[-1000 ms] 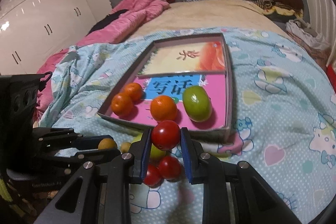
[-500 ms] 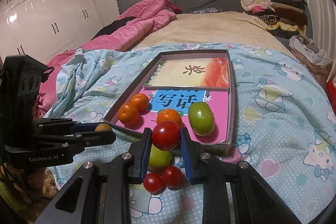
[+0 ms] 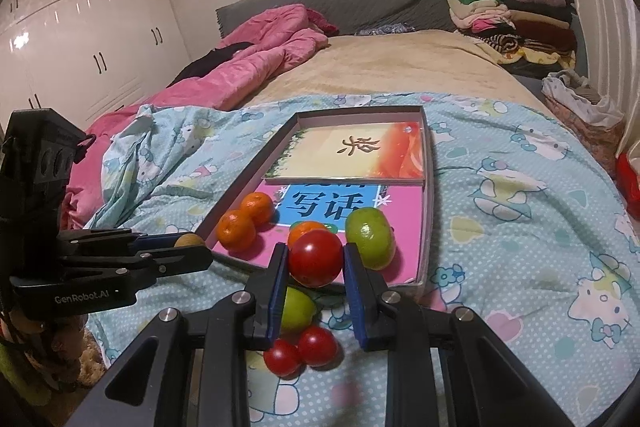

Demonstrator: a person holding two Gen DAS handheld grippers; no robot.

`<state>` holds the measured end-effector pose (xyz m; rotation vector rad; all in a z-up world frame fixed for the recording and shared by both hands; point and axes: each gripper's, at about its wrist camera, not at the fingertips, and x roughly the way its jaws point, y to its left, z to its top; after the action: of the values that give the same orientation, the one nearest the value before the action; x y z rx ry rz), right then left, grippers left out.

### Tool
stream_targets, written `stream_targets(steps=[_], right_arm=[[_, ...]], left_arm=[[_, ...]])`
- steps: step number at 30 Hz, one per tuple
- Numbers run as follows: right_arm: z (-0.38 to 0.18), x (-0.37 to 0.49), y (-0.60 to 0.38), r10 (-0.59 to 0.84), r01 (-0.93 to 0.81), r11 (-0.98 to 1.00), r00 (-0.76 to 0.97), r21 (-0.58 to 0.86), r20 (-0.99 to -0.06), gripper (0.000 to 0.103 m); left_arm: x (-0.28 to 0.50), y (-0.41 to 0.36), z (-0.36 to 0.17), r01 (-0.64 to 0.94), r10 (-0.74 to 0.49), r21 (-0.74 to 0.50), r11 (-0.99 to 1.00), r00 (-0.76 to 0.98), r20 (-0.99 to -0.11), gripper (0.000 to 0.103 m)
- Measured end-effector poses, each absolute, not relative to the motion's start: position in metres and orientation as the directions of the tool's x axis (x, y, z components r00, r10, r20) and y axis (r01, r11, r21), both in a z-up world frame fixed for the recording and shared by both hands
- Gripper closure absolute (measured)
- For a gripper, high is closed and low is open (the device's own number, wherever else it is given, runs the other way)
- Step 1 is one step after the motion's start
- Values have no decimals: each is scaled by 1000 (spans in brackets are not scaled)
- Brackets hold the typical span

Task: Organize fruits
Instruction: 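Lift and carry the brown fruit and cherry tomato over the pink workbook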

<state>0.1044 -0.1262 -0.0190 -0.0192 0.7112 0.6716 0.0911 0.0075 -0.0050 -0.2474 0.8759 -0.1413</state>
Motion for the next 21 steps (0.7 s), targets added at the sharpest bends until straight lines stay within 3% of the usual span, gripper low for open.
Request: stream_targets(steps=[21], right_arm=[[-14, 117, -145, 494, -493, 851, 638, 180, -591, 75]], left_arm=[[107, -2, 1, 14, -188, -241, 970, 667, -721, 77]])
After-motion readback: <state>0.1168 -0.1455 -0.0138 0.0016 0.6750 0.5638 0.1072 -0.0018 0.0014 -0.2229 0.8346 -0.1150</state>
